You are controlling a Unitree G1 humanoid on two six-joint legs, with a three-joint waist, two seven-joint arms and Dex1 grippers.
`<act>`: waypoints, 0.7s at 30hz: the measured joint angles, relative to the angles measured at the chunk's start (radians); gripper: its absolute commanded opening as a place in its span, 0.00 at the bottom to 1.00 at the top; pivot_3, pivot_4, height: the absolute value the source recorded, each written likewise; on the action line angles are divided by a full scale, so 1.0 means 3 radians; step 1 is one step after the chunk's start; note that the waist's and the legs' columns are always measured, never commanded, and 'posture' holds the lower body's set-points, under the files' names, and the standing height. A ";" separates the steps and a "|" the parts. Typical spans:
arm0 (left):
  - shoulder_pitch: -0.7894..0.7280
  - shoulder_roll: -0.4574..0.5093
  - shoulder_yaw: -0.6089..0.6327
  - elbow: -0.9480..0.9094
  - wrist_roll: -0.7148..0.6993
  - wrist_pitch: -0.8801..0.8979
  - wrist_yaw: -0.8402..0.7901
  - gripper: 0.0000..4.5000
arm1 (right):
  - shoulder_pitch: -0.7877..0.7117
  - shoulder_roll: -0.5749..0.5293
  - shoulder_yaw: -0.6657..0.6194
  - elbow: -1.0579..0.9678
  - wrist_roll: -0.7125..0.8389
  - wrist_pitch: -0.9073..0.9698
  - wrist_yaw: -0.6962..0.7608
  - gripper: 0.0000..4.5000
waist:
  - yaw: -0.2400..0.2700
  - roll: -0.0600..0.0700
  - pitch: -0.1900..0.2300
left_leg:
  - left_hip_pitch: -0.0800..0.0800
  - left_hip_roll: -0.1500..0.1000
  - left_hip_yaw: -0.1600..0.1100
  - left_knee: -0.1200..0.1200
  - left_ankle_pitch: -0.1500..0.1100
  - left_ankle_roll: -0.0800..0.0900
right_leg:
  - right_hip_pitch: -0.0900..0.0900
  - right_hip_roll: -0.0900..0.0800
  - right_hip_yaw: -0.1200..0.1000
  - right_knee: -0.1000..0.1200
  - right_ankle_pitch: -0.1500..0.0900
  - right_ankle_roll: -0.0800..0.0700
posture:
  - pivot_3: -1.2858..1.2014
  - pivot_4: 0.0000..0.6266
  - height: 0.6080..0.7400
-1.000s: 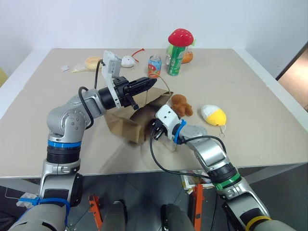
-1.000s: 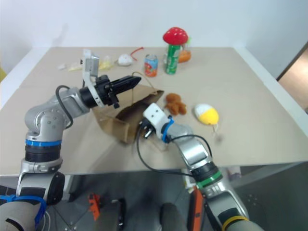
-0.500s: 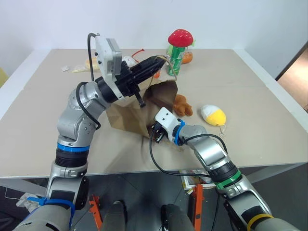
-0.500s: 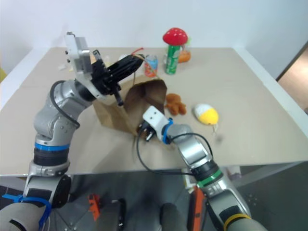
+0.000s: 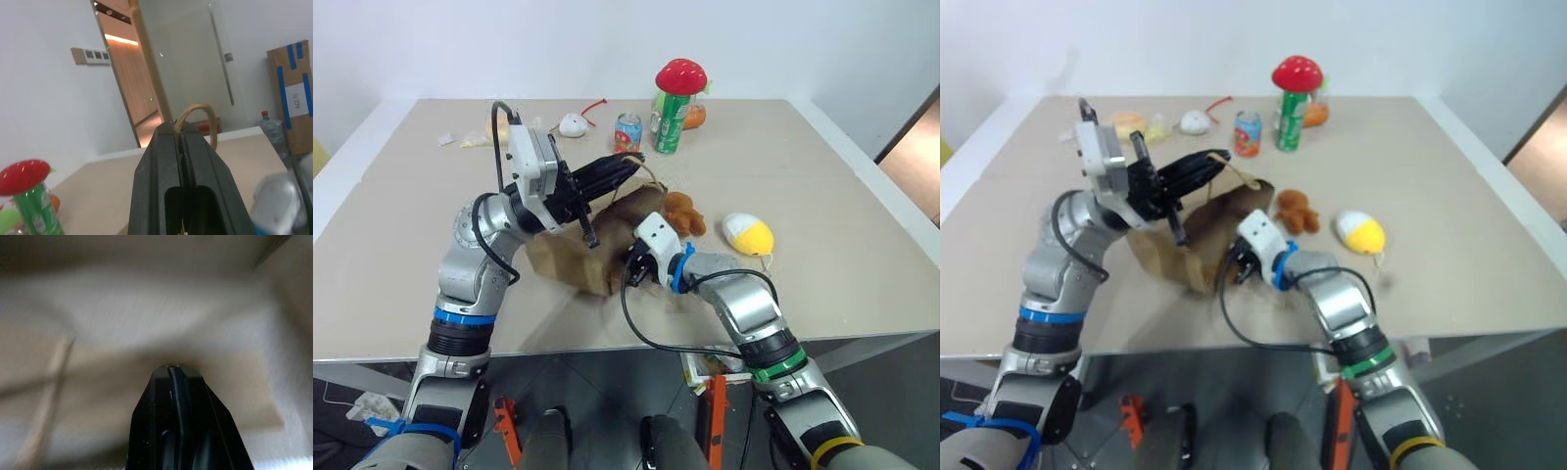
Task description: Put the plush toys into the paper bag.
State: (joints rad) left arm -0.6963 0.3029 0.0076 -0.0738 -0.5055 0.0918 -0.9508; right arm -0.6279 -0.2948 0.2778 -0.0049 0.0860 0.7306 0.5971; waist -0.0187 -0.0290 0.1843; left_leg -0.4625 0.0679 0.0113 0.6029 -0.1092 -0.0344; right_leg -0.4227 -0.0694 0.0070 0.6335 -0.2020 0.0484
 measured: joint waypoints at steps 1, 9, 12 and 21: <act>0.0022 0.0003 0.0001 0.0048 0.0009 -0.0028 -0.0012 0.00 | 0.0024 0.0001 -0.0102 -0.0087 0.0104 0.0033 0.0053 0.02 | 0.0001 0.0000 0.0000 | -0.0001 0.0000 0.0000 0.0000 0.0000 0.0000 | 0.0000 0.0000 0.0000 0.0000 0.0000 0.0000 | 0.52 0.24 1.00; 0.0081 0.0002 -0.0005 0.0209 0.0051 -0.0161 -0.0102 0.00 | 0.0378 -0.0252 -0.0845 -0.0879 0.0813 0.0172 0.0301 0.02 | 0.0006 0.0000 0.0000 | -0.0002 0.0000 0.0001 -0.0001 0.0000 0.0000 | 0.0000 -0.0001 0.0000 -0.0002 -0.0002 0.0001 | 0.52 0.24 1.00; 0.0084 -0.0006 -0.0010 0.0208 0.0049 -0.0162 -0.0129 0.00 | 0.0508 -0.0464 -0.1176 -0.1025 0.1031 0.0217 0.0327 0.02 | 0.0005 0.0000 0.0000 | -0.0001 0.0000 0.0000 -0.0001 0.0000 -0.0001 | 0.0000 -0.0001 0.0001 -0.0002 -0.0001 0.0001 | 0.52 0.24 1.00; 0.0127 0.0002 -0.0030 0.0203 0.0036 -0.0162 -0.0195 0.00 | 0.0507 -0.1210 -0.1873 -0.0426 0.0891 0.0006 0.0055 0.76 | -0.0011 0.0000 0.0000 | 0.0001 -0.0001 0.0005 -0.0003 0.0000 0.0000 | -0.0004 -0.0001 0.0007 -0.0003 0.0000 -0.0001 | 0.52 0.24 1.00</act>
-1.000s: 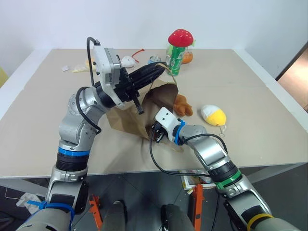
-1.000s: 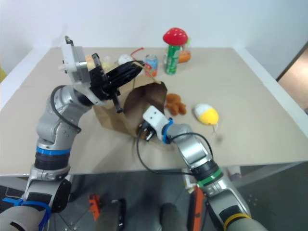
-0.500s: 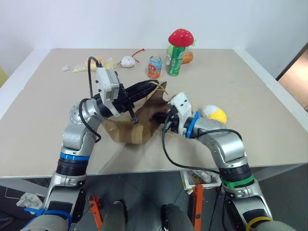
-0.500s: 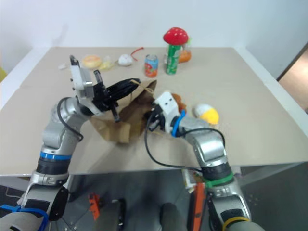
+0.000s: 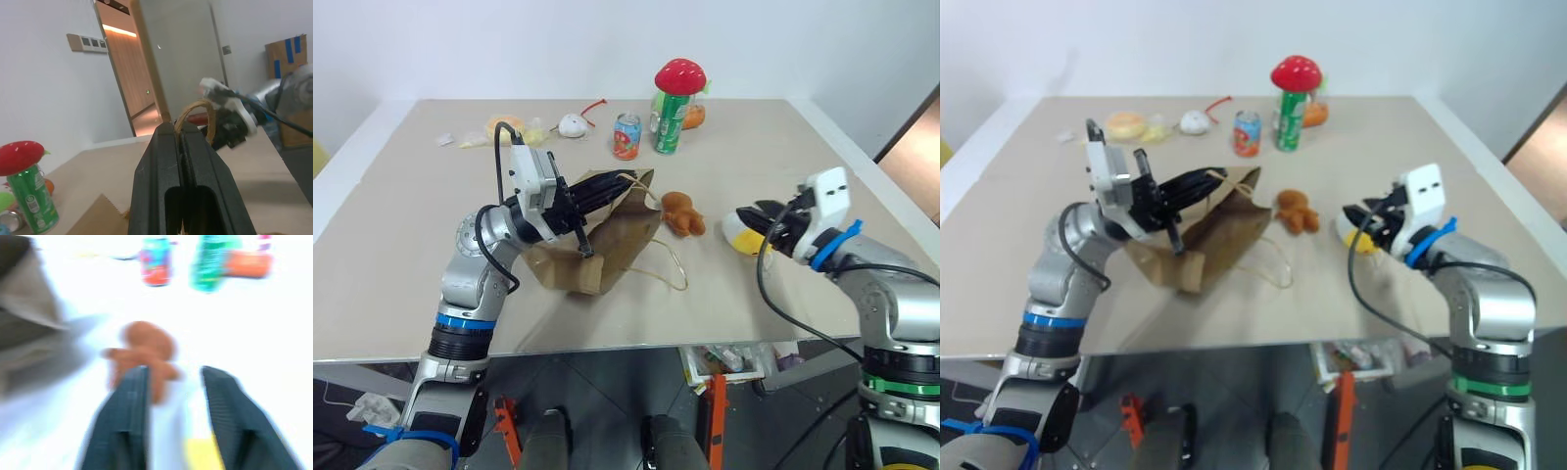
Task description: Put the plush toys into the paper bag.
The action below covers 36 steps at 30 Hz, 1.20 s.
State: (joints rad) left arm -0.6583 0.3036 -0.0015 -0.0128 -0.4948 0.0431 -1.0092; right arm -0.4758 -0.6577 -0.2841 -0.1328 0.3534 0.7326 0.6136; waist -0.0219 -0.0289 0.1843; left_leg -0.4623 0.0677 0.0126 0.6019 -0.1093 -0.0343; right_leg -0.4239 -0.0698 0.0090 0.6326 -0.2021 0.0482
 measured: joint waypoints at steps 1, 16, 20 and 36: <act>0.0000 0.0001 -0.0004 -0.0001 -0.0010 0.0000 -0.0016 0.00 | 0.0014 -0.0033 0.0000 0.0009 -0.0017 -0.0030 0.0011 0.87 | -0.0003 0.0000 0.0000 | 0.0001 0.0000 0.0000 -0.0001 0.0000 0.0000 | 0.0000 0.0001 0.0002 0.0000 -0.0001 0.0001 | 0.52 0.24 1.00; -0.0009 0.0207 0.0025 0.0111 -0.0085 -0.0019 -0.0345 0.00 | -0.0148 -0.0162 0.0491 0.0894 -0.0456 -0.0478 0.0034 0.97 | 0.0003 0.0000 0.0000 | 0.0001 -0.0001 0.0009 0.0002 0.0000 0.0001 | 0.0000 0.0002 0.0015 0.0000 0.0000 0.0003 | 0.52 0.24 1.00; -0.0010 0.0218 0.0029 0.0113 -0.0085 -0.0024 -0.0358 0.00 | -0.0227 -0.0069 0.0704 0.1142 -0.0669 -0.0532 -0.0100 0.97 | 0.0004 0.0000 0.0000 | 0.0000 -0.0001 0.0009 0.0000 0.0000 0.0001 | -0.0002 0.0003 0.0016 0.0000 -0.0001 0.0005 | 0.52 0.24 1.00; -0.0059 0.0224 0.0149 0.0184 -0.0288 0.0381 -0.0172 0.00 | -0.0300 0.0049 0.0614 0.1160 -0.0577 -0.0489 -0.0111 0.18 | 0.0004 0.0001 0.0001 | 0.0001 -0.0001 0.0010 0.0001 0.0001 0.0001 | -0.0001 0.0003 0.0017 0.0000 0.0000 0.0006 | 0.52 0.24 1.00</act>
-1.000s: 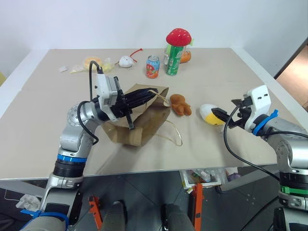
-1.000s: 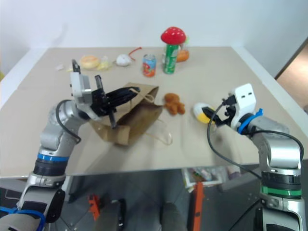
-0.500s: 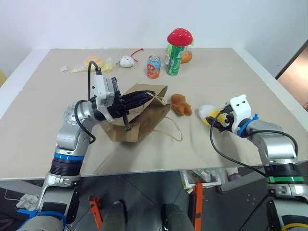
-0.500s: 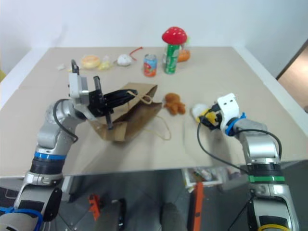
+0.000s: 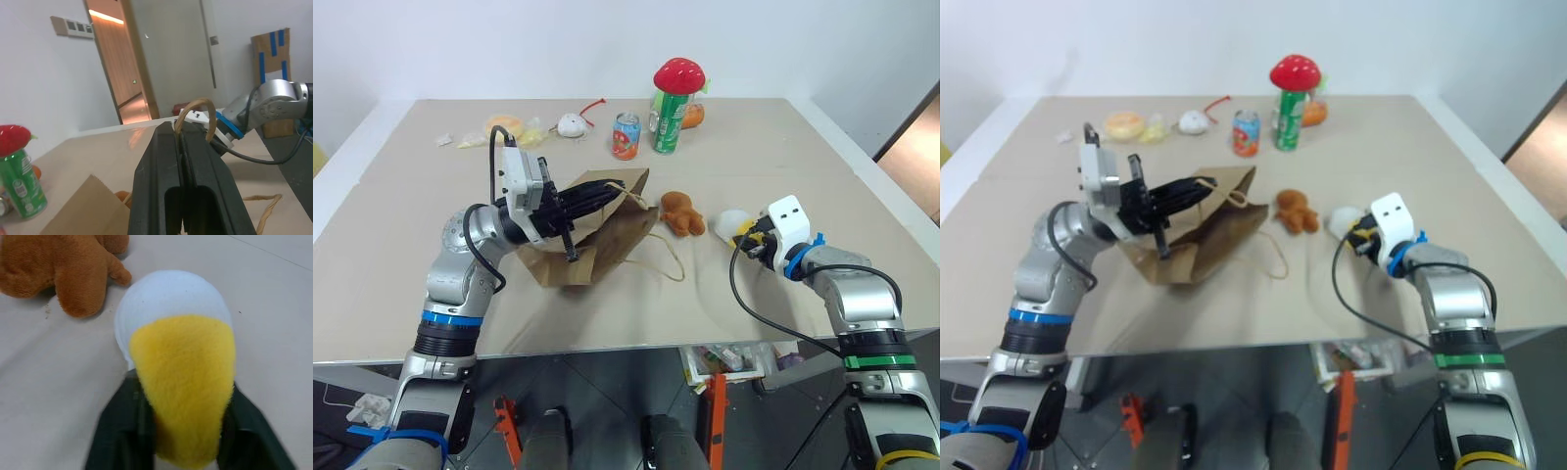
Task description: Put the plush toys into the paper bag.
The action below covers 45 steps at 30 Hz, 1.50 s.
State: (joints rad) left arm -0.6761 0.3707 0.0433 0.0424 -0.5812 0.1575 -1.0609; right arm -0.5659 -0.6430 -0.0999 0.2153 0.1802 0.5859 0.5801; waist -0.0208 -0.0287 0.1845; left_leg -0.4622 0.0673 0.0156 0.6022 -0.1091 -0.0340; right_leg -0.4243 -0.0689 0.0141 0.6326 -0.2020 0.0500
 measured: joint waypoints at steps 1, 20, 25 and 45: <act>-0.0010 0.0003 0.0006 0.0008 -0.0017 0.0025 0.0010 0.00 | -0.0008 0.0001 -0.0035 -0.0019 0.0035 0.0009 0.0004 0.18 | 0.0000 0.0000 0.0000 | 0.0000 0.0000 0.0000 0.0000 0.0000 0.0000 | 0.0000 0.0000 0.0000 0.0000 0.0000 0.0000 | 0.52 0.24 1.00; -0.0111 0.0023 0.0068 0.0060 -0.0199 0.0446 -0.0040 0.00 | -0.0378 -0.0175 0.0746 -0.1552 0.0637 0.0190 0.0920 0.18 | 0.0004 0.0001 0.0001 | -0.0002 0.0001 -0.0002 -0.0003 -0.0001 0.0000 | -0.0003 0.0004 0.0001 -0.0001 -0.0002 -0.0002 | 0.52 0.24 1.00; -0.0111 0.0007 0.0077 0.0057 -0.0199 0.0445 0.0021 0.00 | -0.0373 -0.0214 0.0773 -0.1466 0.0503 0.0080 0.0982 0.18 | 0.0007 0.0001 0.0001 | -0.0002 0.0001 -0.0002 -0.0003 -0.0001 0.0000 | -0.0003 0.0004 0.0001 -0.0003 -0.0002 -0.0002 | 0.52 0.24 1.00; -0.0274 -0.0152 0.0212 0.0098 -0.0211 0.0339 0.0181 0.00 | -0.0731 0.0262 0.1222 -0.1244 0.0245 -0.0055 0.1001 0.18 | -0.0004 0.0001 0.0001 | -0.0001 0.0002 -0.0003 -0.0004 -0.0001 0.0000 | -0.0004 0.0006 0.0001 -0.0001 0.0000 -0.0002 | 0.52 0.24 1.00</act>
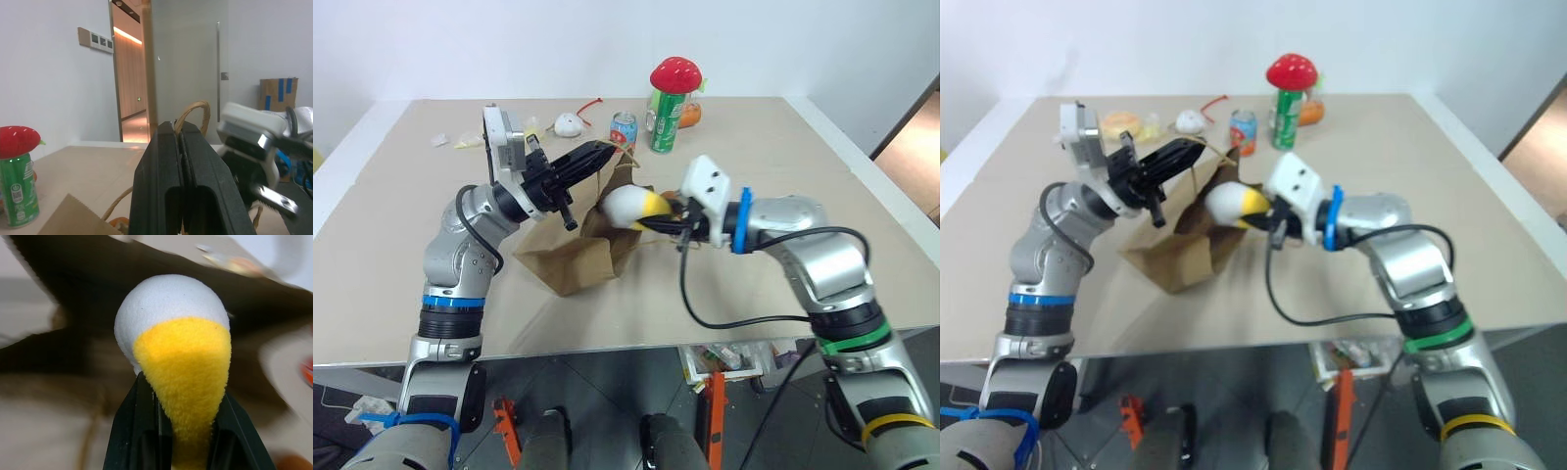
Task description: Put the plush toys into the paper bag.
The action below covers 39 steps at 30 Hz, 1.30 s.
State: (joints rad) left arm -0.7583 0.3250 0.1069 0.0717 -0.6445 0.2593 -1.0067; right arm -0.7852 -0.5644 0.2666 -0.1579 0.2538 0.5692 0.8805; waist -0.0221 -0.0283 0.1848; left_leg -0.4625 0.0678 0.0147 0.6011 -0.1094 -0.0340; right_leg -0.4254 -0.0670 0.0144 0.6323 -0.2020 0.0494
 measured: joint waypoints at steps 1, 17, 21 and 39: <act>0.0000 -0.0002 -0.0002 0.0000 0.0000 0.0000 -0.0002 0.00 | -0.0009 0.0018 0.0036 -0.0007 -0.0012 -0.0004 0.0002 0.18 | 0.0001 0.0000 0.0000 | 0.0000 0.0000 0.0000 0.0000 0.0000 0.0000 | 0.0000 0.0000 0.0000 0.0000 0.0000 0.0000 | 0.52 0.24 1.00; 0.0011 -0.0045 -0.0013 -0.0022 0.0014 -0.0003 -0.0009 0.00 | -0.0041 0.0284 0.0493 0.0117 -0.0368 -0.0142 0.0011 0.72 | 0.0015 -0.0001 0.0000 | -0.0001 0.0000 0.0000 0.0001 0.0000 0.0000 | 0.0001 0.0000 0.0000 0.0000 0.0001 0.0000 | 0.52 0.24 1.00; 0.0044 -0.0044 -0.0024 -0.0038 0.0020 -0.0003 -0.0018 0.00 | -0.0034 0.0198 0.0184 0.0125 -0.0203 -0.0002 0.0039 0.72 | 0.0015 0.0000 0.0000 | -0.0001 0.0000 0.0000 0.0000 0.0000 0.0000 | 0.0001 0.0000 0.0000 0.0000 0.0000 0.0000 | 0.52 0.24 1.00; 0.0063 -0.0074 -0.0090 -0.0033 0.0022 -0.0046 -0.0095 0.00 | 0.0100 0.0428 0.0044 -0.0013 -0.0010 0.0260 -0.0109 0.97 | 0.0014 -0.0001 0.0000 | -0.0001 0.0000 0.0001 0.0001 0.0000 0.0000 | 0.0000 0.0000 0.0000 0.0000 0.0001 -0.0001 | 0.52 0.24 1.00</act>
State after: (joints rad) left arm -0.7395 0.3029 0.0799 0.0619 -0.6380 0.2455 -1.0352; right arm -0.7552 -0.4359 0.2797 -0.1619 0.2508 0.6471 0.8478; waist -0.0178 -0.0285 0.1847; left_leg -0.4629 0.0678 0.0148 0.6014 -0.1094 -0.0341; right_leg -0.4253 -0.0671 0.0145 0.6321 -0.2017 0.0491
